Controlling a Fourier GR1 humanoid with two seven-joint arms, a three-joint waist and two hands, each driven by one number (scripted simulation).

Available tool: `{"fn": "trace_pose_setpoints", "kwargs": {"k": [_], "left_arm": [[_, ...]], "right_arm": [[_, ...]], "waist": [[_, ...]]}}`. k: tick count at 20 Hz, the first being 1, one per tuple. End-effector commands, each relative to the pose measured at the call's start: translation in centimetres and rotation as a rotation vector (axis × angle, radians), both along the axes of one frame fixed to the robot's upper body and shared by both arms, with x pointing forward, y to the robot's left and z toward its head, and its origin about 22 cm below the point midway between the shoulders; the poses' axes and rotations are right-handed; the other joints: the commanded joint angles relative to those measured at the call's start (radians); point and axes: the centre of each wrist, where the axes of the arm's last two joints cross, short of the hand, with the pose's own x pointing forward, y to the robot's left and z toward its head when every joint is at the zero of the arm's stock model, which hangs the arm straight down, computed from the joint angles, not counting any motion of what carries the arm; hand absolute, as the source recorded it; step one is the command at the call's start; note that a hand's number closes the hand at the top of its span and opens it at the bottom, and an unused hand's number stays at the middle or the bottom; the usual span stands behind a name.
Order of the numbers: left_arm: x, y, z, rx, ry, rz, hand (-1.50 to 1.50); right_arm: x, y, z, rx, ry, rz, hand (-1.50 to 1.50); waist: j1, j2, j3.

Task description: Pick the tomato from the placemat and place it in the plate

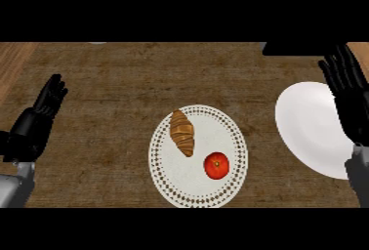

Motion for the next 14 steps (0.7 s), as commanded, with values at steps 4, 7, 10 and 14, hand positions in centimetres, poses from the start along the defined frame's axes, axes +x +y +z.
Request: {"fn": "trace_pose_setpoints", "kwargs": {"k": [4,7,10,14], "left_arm": [[0.7,-1.7,-1.1,-0.037,0.097,0.020,0.00],[-0.2,-2.1,-3.0,-0.065,0.188,0.011,0.00],[0.5,-3.1,-3.3,-0.125,0.242,0.017,0.00],[0.4,-4.3,-2.9,-0.110,0.260,0.036,0.00]], "right_arm": [[1.6,5.9,-3.7,0.050,0.094,0.542,1.50],[2.0,4.4,4.7,-0.514,-0.185,0.511,1.50],[1.7,6.2,-8.2,0.007,-0.052,0.412,-1.50],[0.5,3.8,-13.9,-0.040,-0.019,0.643,-1.50]], "waist": [[0.037,-0.006,-0.011],[0.035,-0.039,-0.036],[0.018,-0.005,-0.011],[0.016,-0.016,-0.012]]}}
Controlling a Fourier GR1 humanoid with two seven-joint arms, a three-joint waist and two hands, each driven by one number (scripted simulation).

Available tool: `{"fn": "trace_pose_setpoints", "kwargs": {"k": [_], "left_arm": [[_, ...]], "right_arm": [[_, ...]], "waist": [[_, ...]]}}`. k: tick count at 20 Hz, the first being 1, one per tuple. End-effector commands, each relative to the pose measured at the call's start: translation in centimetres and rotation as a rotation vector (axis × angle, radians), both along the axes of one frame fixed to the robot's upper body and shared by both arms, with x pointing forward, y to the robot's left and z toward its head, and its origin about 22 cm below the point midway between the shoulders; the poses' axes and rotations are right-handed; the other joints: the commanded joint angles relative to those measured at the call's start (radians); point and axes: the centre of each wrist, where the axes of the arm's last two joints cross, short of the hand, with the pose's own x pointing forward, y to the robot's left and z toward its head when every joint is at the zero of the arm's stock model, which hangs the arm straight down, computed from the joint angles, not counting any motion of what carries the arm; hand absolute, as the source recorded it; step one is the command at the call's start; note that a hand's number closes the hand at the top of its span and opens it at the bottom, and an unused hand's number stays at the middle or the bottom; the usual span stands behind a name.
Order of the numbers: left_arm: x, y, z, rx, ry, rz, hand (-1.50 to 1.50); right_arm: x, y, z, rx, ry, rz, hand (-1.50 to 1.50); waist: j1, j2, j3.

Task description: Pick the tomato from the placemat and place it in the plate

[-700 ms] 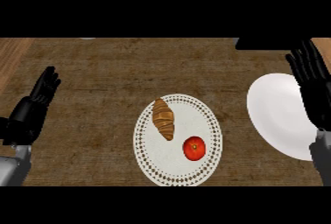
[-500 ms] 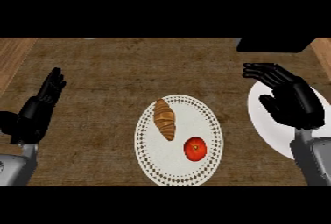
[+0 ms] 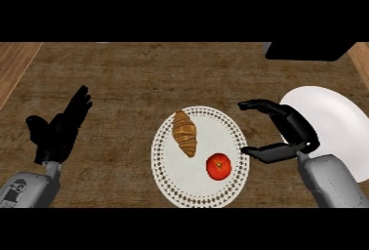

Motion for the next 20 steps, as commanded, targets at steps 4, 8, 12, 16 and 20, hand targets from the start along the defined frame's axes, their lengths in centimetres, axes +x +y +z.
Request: {"fn": "trace_pose_setpoints", "kwargs": {"k": [4,8,12,16,20], "left_arm": [[-0.3,1.5,-0.9,-0.015,0.041,0.028,0.00],[0.4,-0.8,-1.7,-0.027,0.043,0.036,0.00],[0.4,0.5,0.5,-0.018,0.043,0.042,0.00],[0.8,0.2,0.2,-0.014,0.045,0.045,0.00],[-1.4,0.3,-0.5,-0.005,0.068,0.043,0.00]], "right_arm": [[0.1,-2.1,-4.4,-0.204,-0.068,0.239,-1.50],[1.9,-2.0,-3.2,-0.341,-0.115,0.275,-1.50],[3.2,-1.4,-1.9,-0.401,-0.135,0.264,-1.50],[0.9,0.8,-1.0,-0.487,-0.130,0.325,-1.50],[1.5,1.9,-0.7,-0.637,-0.090,0.369,-1.50]], "waist": [[-0.014,-0.010,-0.002],[-0.031,-0.014,-0.003],[-0.032,-0.017,-0.003],[-0.045,-0.020,-0.003],[-0.035,-0.020,-0.003]]}}
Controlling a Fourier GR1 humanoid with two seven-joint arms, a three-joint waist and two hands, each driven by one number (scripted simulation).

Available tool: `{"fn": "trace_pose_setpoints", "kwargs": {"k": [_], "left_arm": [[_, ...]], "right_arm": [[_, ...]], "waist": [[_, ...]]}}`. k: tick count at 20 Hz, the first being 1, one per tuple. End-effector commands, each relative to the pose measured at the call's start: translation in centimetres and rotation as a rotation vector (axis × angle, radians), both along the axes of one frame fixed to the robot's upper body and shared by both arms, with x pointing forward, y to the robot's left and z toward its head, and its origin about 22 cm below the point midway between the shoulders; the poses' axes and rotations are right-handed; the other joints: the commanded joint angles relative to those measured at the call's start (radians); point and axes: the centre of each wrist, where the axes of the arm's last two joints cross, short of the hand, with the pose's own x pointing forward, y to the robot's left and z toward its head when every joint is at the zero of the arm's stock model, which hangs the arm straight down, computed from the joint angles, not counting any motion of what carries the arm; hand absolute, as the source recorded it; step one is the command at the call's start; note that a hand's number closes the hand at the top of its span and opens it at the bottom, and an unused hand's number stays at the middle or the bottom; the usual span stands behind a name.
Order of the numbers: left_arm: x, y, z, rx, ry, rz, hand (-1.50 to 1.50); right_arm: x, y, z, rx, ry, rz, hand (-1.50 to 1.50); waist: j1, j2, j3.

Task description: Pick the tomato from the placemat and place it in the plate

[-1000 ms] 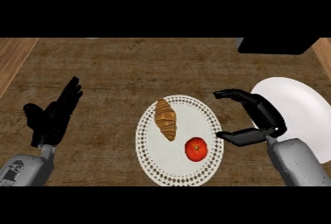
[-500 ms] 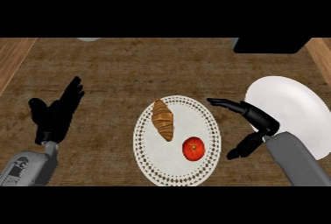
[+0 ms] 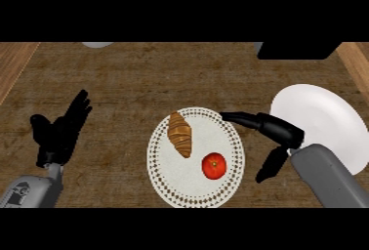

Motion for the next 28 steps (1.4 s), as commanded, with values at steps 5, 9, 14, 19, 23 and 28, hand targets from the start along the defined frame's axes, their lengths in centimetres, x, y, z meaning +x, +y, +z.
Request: {"fn": "trace_pose_setpoints", "kwargs": {"k": [5,9,14,19,23,28], "left_arm": [[1.6,0.5,-0.4,0.012,-0.006,0.014,0.00],[0.4,1.0,-0.2,-0.013,-0.011,0.007,0.00],[1.4,1.1,0.8,0.003,-0.015,0.001,0.00],[-0.9,1.8,0.2,-0.001,-0.003,-0.002,0.00],[1.4,-1.3,1.1,-0.005,-0.014,0.003,0.00],[-0.3,1.8,1.1,0.009,-0.003,-0.001,0.00]], "right_arm": [[-1.8,3.8,0.8,-0.224,-0.076,0.037,-1.50],[-1.8,5.7,-0.2,-0.332,-0.109,0.042,-1.50],[-1.0,5.5,0.7,-0.425,-0.103,0.060,-1.50],[-1.7,7.5,-0.5,-0.473,-0.070,0.082,-1.50],[0.7,7.9,0.8,-0.468,-0.096,0.063,-1.50],[-2.5,8.5,-3.2,-0.511,-0.090,0.080,-1.50]], "waist": [[-0.012,0.000,-0.001],[-0.002,0.000,0.000],[-0.003,0.001,0.000],[0.003,0.001,0.000],[0.000,0.002,0.000],[0.000,0.001,0.000]]}}
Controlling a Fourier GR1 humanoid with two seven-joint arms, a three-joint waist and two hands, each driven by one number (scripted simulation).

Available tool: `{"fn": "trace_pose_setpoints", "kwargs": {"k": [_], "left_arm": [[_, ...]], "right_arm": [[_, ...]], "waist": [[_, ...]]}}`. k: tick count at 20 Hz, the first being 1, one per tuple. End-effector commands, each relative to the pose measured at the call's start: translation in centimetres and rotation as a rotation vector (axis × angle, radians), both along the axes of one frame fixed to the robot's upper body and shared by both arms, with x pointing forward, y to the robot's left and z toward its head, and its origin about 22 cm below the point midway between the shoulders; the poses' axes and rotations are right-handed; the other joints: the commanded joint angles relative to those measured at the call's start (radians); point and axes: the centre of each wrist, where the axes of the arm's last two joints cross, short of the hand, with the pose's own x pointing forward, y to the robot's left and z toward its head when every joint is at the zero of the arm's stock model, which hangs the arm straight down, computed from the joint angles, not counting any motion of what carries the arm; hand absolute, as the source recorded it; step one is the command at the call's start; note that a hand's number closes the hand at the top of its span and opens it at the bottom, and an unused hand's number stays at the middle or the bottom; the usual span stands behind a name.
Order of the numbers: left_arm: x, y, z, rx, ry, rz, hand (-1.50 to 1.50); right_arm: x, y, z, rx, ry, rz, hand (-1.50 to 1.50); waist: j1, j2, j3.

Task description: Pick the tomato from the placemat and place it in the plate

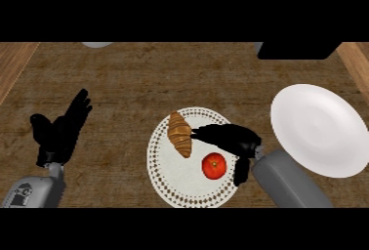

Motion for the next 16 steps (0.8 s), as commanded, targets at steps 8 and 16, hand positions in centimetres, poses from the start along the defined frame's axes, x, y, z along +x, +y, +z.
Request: {"fn": "trace_pose_setpoints", "kwargs": {"k": [8,16], "left_arm": [[1.3,-0.8,2.1,-0.013,-0.010,-0.001,0.00],[0.3,0.7,-0.9,-0.005,-0.012,-0.001,0.00]], "right_arm": [[1.1,3.6,0.0,-0.098,-0.004,0.062,-1.50],[-2.1,3.7,-3.4,-0.078,0.011,0.185,1.50]], "waist": [[0.000,0.000,0.000],[-0.002,0.001,0.000]]}}
